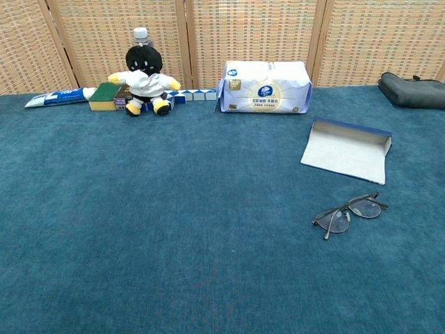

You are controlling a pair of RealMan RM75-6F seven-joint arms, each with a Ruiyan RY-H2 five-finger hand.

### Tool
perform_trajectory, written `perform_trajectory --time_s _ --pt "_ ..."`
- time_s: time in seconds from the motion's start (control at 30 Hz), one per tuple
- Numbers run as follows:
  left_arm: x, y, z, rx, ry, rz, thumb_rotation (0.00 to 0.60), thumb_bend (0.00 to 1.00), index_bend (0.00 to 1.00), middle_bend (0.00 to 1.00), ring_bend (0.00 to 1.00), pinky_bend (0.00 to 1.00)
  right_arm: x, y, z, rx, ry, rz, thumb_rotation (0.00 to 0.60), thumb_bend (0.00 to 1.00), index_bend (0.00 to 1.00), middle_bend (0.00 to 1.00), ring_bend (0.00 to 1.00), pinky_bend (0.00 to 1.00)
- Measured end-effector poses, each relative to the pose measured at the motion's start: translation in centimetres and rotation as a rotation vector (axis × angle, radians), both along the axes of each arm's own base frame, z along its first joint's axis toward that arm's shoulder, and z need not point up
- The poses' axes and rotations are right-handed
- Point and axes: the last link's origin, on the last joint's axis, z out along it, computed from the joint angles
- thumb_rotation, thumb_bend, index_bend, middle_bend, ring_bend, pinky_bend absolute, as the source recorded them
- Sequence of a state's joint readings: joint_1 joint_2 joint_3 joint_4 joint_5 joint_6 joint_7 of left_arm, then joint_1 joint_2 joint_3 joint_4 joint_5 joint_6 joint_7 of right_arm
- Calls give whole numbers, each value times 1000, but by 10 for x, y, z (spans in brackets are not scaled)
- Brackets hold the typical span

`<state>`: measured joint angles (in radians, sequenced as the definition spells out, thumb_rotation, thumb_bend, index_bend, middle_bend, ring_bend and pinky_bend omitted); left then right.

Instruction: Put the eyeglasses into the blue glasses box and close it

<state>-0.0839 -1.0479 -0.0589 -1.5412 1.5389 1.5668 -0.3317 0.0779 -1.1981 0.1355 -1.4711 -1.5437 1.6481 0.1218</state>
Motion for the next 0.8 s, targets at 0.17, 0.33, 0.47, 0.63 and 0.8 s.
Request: perform_trajectory --time_s 0.17,0.33,0.47,0.63,0.8 --pt "0 -1 0 -3 -1 -2 600 0 0 0 0 0 -2 0 1 0 4 -1 600 31 89 0 0 0" --pt "2 -4 0 -6 -3 -14 600 0 0 0 0 0 -4 0 2 -6 10 -6 600 37 89 0 0 0" --pt "4 -7 0 -8 -4 -24 600 0 0 0 0 0 -3 -2 1 11 1 5 600 34 98 0 0 0" --pt "5 -6 -3 -8 2 -41 600 0 0 0 0 0 6 -11 -10 83 11 51 600 44 153 0 0 0" --pt "5 -4 -7 -12 10 -40 600 0 0 0 0 0 19 -34 -30 186 57 132 600 147 241 1 0 4"
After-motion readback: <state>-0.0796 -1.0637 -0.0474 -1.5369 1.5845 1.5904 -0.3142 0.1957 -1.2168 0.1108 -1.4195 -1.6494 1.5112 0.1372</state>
